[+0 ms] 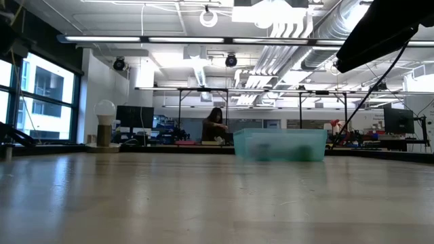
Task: Pick & Place Office items
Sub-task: Put the blue digital timer into the black bin, then put the pink charger adapter into the green bin
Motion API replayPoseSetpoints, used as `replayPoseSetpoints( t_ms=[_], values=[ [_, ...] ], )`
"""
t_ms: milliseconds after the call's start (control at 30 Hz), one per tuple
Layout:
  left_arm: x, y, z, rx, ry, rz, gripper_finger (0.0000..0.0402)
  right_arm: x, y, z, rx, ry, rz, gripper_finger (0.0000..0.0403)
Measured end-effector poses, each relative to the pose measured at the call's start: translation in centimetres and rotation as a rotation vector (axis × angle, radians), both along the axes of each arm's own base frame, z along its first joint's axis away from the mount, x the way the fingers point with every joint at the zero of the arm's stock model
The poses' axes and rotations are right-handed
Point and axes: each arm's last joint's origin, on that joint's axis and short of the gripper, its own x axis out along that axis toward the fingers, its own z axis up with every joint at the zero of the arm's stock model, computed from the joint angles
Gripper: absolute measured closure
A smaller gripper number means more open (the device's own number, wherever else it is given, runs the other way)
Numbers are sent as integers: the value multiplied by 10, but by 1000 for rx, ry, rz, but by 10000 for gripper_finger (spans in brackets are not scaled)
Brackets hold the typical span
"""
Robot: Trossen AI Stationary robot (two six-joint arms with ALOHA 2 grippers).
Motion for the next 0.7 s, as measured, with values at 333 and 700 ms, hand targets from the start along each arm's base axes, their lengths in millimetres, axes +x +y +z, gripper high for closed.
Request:
replayPoseSetpoints(
  t_ms=[333,700],
  values=[
    [-2,2,-4,0,23,17,259,0,0,0,0,0,0,8],
    [-3,3,-7,6,26,21,206,0,0,0,0,0,0,8]
  ],
)
